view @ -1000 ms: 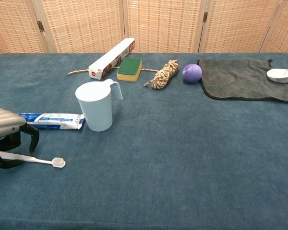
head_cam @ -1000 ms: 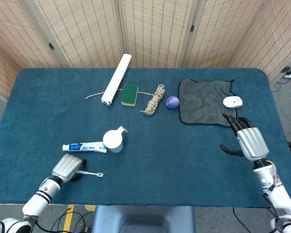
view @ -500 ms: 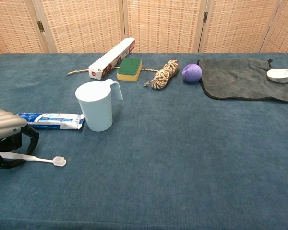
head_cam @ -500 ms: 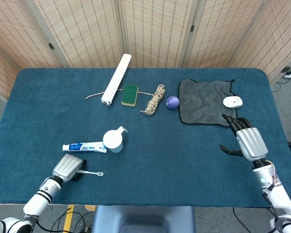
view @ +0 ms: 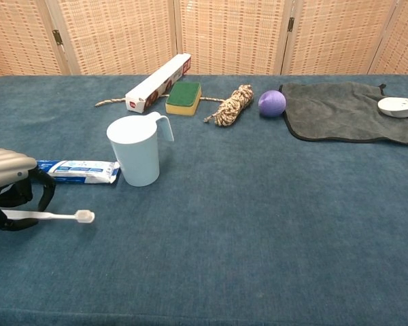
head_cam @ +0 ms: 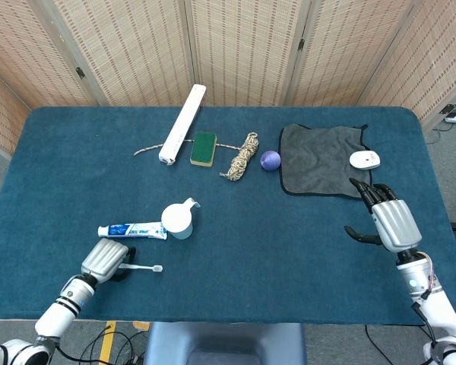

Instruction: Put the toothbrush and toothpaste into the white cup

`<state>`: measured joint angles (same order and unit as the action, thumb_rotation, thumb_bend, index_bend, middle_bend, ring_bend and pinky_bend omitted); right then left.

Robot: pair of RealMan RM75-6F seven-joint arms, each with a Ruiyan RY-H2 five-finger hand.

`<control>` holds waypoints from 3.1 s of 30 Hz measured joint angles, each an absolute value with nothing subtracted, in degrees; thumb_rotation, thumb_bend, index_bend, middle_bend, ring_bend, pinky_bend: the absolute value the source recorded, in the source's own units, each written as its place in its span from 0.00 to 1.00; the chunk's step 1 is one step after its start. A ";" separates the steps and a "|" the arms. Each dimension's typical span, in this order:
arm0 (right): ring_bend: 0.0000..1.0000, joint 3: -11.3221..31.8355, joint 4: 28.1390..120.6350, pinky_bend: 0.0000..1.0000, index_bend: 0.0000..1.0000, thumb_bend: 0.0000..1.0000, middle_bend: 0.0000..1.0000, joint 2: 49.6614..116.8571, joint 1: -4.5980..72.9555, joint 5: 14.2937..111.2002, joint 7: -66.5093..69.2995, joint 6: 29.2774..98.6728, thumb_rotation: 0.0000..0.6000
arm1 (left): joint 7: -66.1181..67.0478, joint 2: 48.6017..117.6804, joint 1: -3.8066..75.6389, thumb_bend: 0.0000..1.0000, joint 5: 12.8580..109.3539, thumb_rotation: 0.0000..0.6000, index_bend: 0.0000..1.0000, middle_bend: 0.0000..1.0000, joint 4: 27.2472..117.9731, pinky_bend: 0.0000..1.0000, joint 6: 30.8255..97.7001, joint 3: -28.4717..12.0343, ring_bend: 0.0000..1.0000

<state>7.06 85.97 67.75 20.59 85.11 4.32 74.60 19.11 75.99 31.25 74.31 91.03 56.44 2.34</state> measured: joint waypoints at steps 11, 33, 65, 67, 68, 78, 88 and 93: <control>0.30 7.06 86.15 0.20 0.00 0.16 0.19 67.62 19.97 85.24 4.43 75.64 1.00 | 4.43 71.65 30.40 0.43 78.06 1.00 0.62 0.98 92.76 0.93 59.46 -0.54 0.81; 0.31 7.40 89.05 0.20 0.00 0.16 0.19 65.62 18.74 85.51 3.10 77.66 1.00 | -33.64 63.85 34.62 0.42 80.58 1.00 0.64 0.99 98.87 0.91 57.49 -10.75 0.80; 0.31 7.94 89.57 0.20 0.00 0.16 0.19 64.34 17.89 85.32 3.82 78.41 1.00 | -30.97 80.48 43.86 0.42 66.89 1.00 0.63 0.99 88.51 0.90 50.34 -17.87 0.80; 0.31 7.93 89.49 0.20 0.00 0.16 0.19 64.35 17.83 85.31 3.90 78.45 1.00 | -30.79 81.22 43.88 0.42 66.59 1.00 0.63 0.99 87.89 0.90 50.35 -17.86 0.80; 0.31 7.93 89.45 0.20 0.00 0.16 0.19 64.35 17.80 85.28 3.94 78.45 1.00 | -30.54 81.64 43.88 0.42 66.44 1.00 0.63 0.99 87.41 0.90 50.35 -17.80 0.80; 0.31 7.98 89.10 0.20 0.00 0.16 0.19 64.49 17.71 85.26 4.14 78.45 1.00 | -28.33 83.61 42.88 0.42 67.67 1.00 0.61 0.97 84.59 0.86 51.68 -16.27 0.78; 0.31 8.16 89.28 0.20 0.00 0.16 0.19 64.61 18.04 85.32 3.89 78.11 1.00 | -26.64 82.18 41.43 0.39 71.39 1.00 0.41 0.88 84.51 0.78 52.24 -13.71 0.70; 0.32 8.24 89.48 0.20 0.00 0.16 0.19 64.64 18.10 85.50 3.81 78.24 1.00 | -26.35 80.76 40.21 0.39 72.96 1.00 0.40 0.87 84.99 0.78 53.38 -12.70 0.69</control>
